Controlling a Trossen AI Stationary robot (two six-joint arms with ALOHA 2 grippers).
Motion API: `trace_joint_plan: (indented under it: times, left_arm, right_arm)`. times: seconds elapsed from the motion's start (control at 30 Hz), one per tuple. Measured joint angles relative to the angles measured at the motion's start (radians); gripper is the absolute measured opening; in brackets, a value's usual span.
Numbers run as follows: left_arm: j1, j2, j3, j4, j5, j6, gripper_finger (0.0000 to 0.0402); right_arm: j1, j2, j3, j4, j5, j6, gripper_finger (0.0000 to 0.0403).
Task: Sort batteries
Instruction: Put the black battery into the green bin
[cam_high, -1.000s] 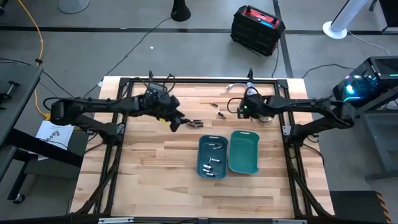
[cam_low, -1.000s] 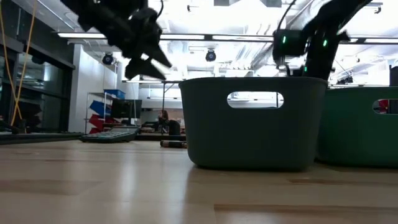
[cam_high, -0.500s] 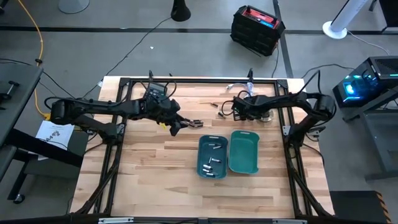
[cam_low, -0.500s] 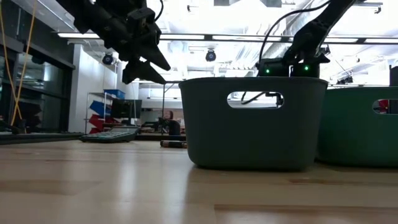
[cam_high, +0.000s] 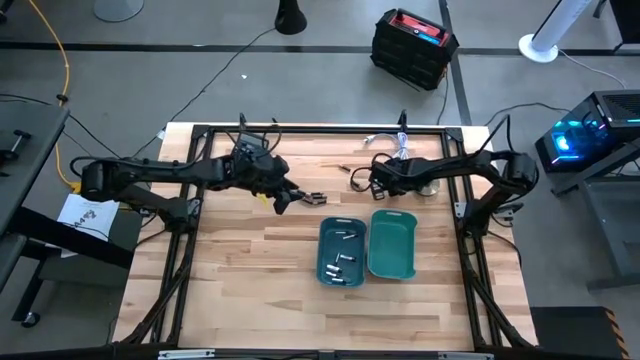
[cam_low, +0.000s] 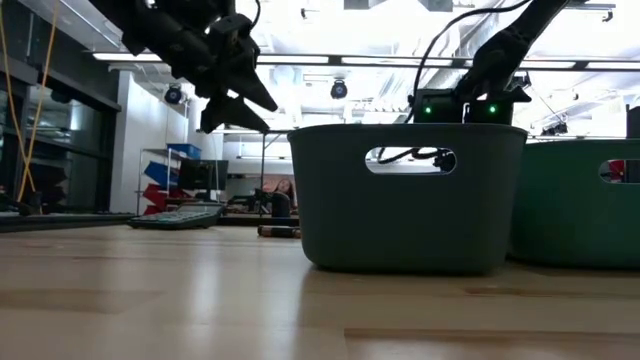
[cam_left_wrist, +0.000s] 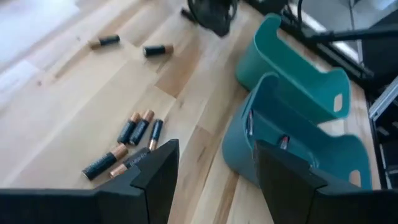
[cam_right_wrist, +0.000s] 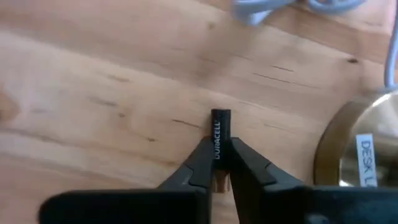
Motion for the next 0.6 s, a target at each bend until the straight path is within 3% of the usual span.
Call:
trace_joint_plan:
  times: [0.13,0.33,0.47,0.6]
  left_arm:
    - [0.027,-0.037,0.0,0.024,-0.001,0.021,0.0197]
    - [0.063,-0.083,0.0,0.027,-0.068,0.085,0.0197]
    - [0.077,-0.083,0.0,0.021,-0.081,0.067,0.0197]
    - [0.072,-0.083,0.0,0.018,-0.081,0.062,0.0197]
  right_arm:
    - [0.056,-0.054,0.019,-0.021,-0.048,-0.029,0.0013]
    - [0.222,-0.228,0.094,-0.016,-0.028,-0.049,0.0006]
    - [0.391,-0.314,0.124,-0.065,-0.036,0.071,0.0005]
    - [0.561,-0.321,0.111,-0.085,-0.151,0.245,0.0005]
